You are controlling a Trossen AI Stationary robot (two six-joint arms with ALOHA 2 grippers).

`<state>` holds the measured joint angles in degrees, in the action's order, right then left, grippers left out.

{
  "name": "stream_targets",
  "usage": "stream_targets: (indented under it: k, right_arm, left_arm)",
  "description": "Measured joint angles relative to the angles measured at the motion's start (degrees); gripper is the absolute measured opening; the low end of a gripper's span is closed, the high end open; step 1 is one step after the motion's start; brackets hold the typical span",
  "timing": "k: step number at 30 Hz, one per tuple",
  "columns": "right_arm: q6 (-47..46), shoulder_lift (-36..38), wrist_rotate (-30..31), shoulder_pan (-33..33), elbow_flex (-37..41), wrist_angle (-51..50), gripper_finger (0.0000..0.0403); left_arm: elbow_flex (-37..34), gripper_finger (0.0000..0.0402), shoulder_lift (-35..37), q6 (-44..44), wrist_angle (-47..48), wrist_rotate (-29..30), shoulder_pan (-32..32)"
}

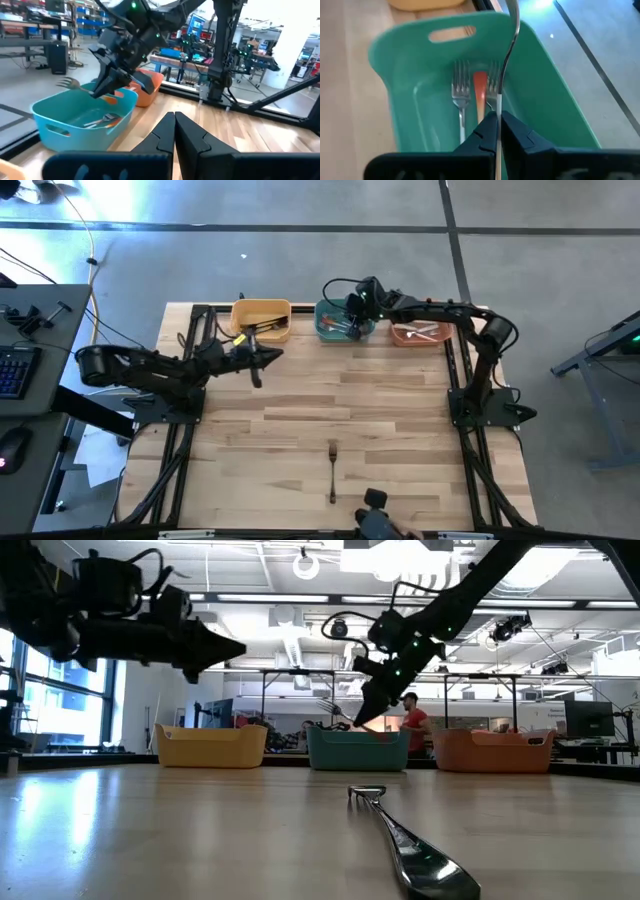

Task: Sort silverware by color (type)
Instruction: Put the orange fork into the blue bin

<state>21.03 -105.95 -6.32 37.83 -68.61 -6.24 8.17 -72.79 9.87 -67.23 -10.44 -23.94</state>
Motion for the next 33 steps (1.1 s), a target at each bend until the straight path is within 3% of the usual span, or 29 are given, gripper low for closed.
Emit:
stream_targets:
  k: [9, 19, 27, 33]
  right_arm:
    - [1.3, -3.2, -1.3, 1.6, -0.1, -3.4, 0.0]
    - [-0.5, -2.2, 2.6, 1.0, -0.1, -3.9, 0.0]
    - [-2.8, 2.4, 3.0, -0.5, -0.1, -4.1, 0.0001]
    - [-2.7, 1.7, 4.5, -0.1, -0.1, -5.0, 0.0029]
  left_arm:
    - [-7.2, 0.0, 11.6, -3.1, 0.4, -1.1, -3.8]
    - [-7.5, 0.0, 22.0, -4.6, 12.9, -2.6, -5.4]
    - [-7.5, 0.0, 24.9, -7.0, 16.3, -2.6, -5.4]
    - [-7.5, 0.0, 24.9, -7.1, 16.3, -2.5, -5.4]
